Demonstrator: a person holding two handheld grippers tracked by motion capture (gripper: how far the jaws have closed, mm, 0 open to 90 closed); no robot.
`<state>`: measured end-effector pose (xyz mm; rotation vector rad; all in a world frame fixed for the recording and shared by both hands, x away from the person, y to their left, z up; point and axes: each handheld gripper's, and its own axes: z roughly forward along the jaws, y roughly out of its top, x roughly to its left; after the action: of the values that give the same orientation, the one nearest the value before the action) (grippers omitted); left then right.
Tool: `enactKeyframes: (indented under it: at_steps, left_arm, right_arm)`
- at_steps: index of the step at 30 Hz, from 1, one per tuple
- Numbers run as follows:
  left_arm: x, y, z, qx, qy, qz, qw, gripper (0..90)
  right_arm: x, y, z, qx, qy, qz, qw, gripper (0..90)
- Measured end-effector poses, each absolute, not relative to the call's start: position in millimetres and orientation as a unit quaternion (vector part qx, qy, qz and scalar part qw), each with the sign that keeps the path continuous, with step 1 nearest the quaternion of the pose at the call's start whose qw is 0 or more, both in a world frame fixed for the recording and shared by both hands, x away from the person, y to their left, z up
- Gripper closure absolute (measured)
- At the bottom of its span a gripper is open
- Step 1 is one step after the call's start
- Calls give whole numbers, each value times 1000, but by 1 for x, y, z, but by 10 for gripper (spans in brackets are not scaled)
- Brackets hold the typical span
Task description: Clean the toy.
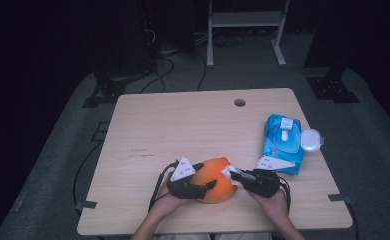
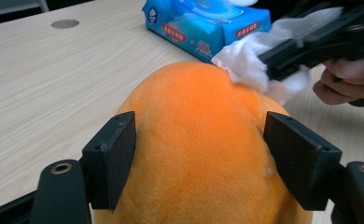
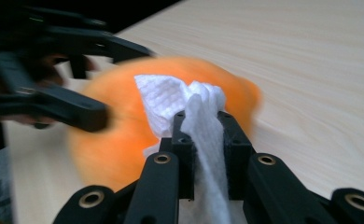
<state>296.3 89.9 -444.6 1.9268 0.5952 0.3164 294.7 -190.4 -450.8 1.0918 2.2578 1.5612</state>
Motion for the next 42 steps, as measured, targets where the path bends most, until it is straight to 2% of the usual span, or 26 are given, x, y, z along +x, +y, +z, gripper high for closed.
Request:
enactKeyframes:
  at_steps: [2, 4, 11, 18, 23, 26, 31, 36, 42]
  left_arm:
    - [296, 91, -446, 803, 247, 132, 526, 269]
    - [295, 90, -445, 805, 244, 135, 524, 269]
    - [289, 84, -444, 813, 219, 141, 521, 269]
    - [286, 80, -443, 817, 208, 149, 517, 268]
    - [286, 77, -443, 818, 206, 152, 515, 263]
    - [286, 75, -443, 821, 201, 156, 512, 263]
    - [287, 74, -442, 824, 200, 151, 509, 264]
    - [287, 74, -441, 825, 198, 153, 506, 261]
    - [289, 85, -427, 819, 220, 140, 512, 166]
  right_arm:
    - [299, -194, -457, 381, 773, 496, 108, 784]
    - [300, -196, -458, 388, 766, 504, 95, 784]
    - [295, -190, -442, 359, 746, 553, 91, 784]
    - [302, -198, -457, 406, 741, 527, 89, 783]
    - [284, -178, -435, 340, 752, 553, 113, 783]
    - [281, -171, -434, 330, 764, 538, 130, 785]
    - [290, -182, -441, 369, 755, 530, 113, 786]
    - [279, -166, -429, 315, 777, 533, 113, 786]
    - [288, -177, -437, 344, 774, 517, 121, 789]
